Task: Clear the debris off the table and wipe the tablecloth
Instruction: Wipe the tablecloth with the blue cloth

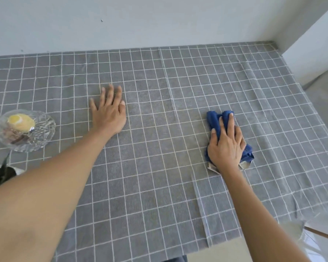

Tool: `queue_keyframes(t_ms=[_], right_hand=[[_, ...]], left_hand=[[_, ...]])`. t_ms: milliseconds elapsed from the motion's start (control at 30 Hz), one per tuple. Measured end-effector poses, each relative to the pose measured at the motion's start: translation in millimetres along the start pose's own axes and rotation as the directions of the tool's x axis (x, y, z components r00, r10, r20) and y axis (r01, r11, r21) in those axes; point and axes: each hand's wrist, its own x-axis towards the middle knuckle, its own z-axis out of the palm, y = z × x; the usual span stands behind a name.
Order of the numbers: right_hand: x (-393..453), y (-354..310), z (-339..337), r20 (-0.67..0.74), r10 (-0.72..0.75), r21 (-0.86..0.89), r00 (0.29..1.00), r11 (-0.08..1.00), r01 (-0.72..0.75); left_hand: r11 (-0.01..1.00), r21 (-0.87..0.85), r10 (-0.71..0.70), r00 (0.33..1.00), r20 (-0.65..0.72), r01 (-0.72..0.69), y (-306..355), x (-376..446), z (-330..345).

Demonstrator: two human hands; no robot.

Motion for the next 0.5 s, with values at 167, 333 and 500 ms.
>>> queue_keyframes(t_ms=[167, 333, 500], right_hand=[[2, -4, -2, 0.021, -0.02, 0.008, 1.0, 1.0, 0.02], [-28, -34, -1, 0.069, -0.226, 0.091, 0.972, 0.971, 0.219], [-64, -49, 11, 0.111, -0.424, 0.062, 0.899, 0.906, 0.42]], left_hand=[[0.995, -0.087, 0.047, 0.998, -0.042, -0.05, 49, -65, 28], [0.992, -0.119, 0.02, 0.995, -0.093, -0.031, 90, -120, 52], [0.995, -0.096, -0.005, 0.99, -0.14, -0.008, 94, -132, 57]])
